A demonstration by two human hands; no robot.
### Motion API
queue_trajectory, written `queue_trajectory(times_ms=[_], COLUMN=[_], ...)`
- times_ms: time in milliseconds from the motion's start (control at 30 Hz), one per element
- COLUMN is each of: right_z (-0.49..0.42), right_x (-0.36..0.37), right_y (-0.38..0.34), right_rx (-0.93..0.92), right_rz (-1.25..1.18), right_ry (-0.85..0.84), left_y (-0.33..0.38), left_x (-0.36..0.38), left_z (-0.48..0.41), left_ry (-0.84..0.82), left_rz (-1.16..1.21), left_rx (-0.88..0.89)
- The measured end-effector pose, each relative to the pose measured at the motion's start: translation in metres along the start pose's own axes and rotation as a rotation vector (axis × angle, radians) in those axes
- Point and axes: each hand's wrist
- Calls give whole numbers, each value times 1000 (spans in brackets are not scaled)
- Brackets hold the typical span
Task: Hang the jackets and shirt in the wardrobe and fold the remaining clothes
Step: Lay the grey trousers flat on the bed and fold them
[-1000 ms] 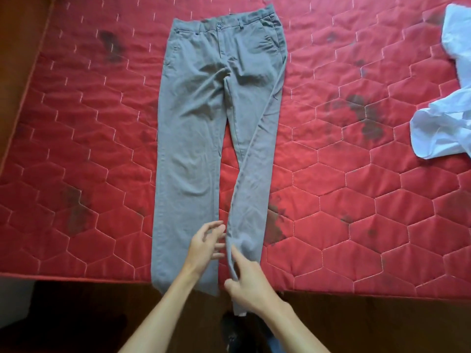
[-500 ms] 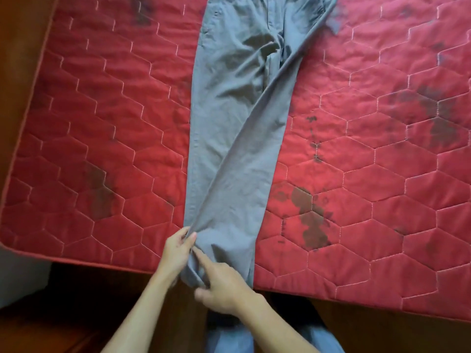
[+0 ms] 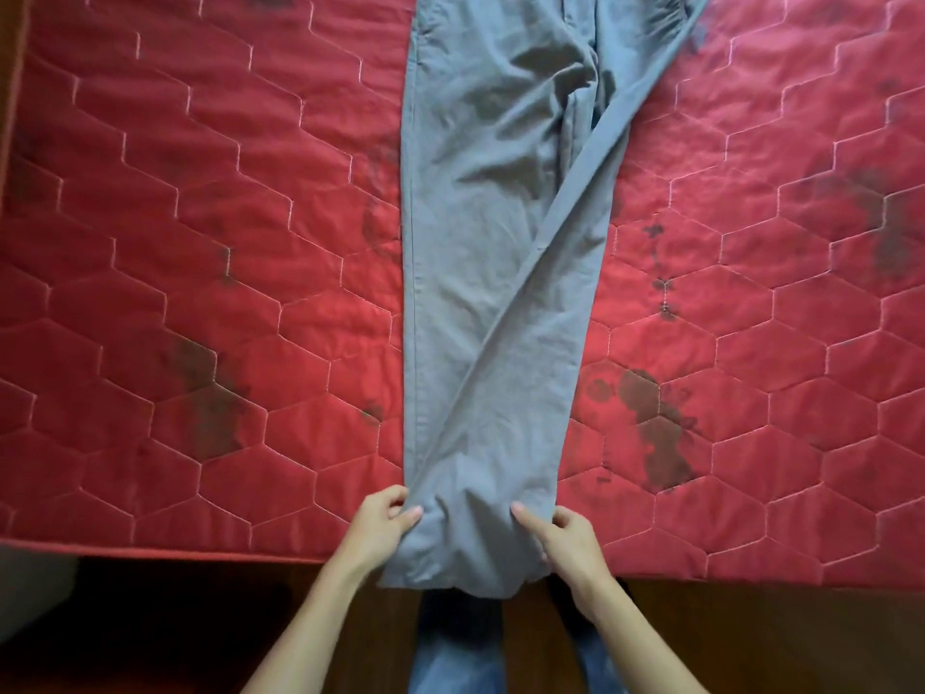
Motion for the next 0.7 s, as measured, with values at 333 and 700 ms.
queue_trajectory(times_ms=[333,700], right_z=[1,-64], right_x=[-25,-45], right_y=[5,-110], right_rx=[-144,-32], right_rz=[26,-473], right_ry=[104,119], left_y=[-5,129], left_x=[9,-5], left_z=[7,-34], left_ry=[62,11], left_rz=[-341,-176], left_rx=[-6,195])
Point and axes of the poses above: each hand's wrist, its own z-axis away from the middle knuckle, its own x-axis out of the palm, y = z × x, and after that the axes turned 5 degrees about -x, right-handed
